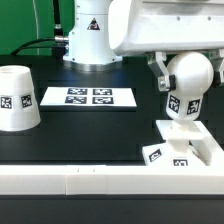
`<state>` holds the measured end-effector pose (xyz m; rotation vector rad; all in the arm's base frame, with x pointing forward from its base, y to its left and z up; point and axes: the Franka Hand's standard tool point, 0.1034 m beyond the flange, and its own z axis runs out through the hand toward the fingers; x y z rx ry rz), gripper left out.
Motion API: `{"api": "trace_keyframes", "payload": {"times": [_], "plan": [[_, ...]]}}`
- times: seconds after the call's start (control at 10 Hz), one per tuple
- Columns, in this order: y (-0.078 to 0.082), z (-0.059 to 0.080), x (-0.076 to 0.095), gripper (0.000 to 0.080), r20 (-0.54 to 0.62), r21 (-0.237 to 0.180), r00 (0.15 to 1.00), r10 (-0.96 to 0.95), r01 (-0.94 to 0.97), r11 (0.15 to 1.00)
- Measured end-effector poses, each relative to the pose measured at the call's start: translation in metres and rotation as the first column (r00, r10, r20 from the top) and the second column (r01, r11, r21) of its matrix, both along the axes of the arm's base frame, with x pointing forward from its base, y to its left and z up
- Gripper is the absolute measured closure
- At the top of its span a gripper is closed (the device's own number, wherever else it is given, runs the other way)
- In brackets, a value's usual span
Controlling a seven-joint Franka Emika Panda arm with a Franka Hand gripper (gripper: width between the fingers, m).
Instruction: Assemble lamp
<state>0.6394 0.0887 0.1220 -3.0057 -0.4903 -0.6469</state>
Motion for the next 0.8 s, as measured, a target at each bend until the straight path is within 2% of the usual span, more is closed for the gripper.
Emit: {"api": "trace_keyframes", "payload": {"times": [0.4, 0.7, 0.8], "plan": [[0.0027, -0.0072, -0.0068, 0.0223, 0.014, 0.001, 1.000, 0.003, -0.003, 1.000], [0.0027, -0.0070, -0.0067, 0.0212, 0.023, 0.002, 1.000, 0.003, -0.003, 1.000], [0.0027, -0.0070, -0.0067, 0.0118, 0.023, 0.002, 1.000, 0.003, -0.003, 1.000]]}}
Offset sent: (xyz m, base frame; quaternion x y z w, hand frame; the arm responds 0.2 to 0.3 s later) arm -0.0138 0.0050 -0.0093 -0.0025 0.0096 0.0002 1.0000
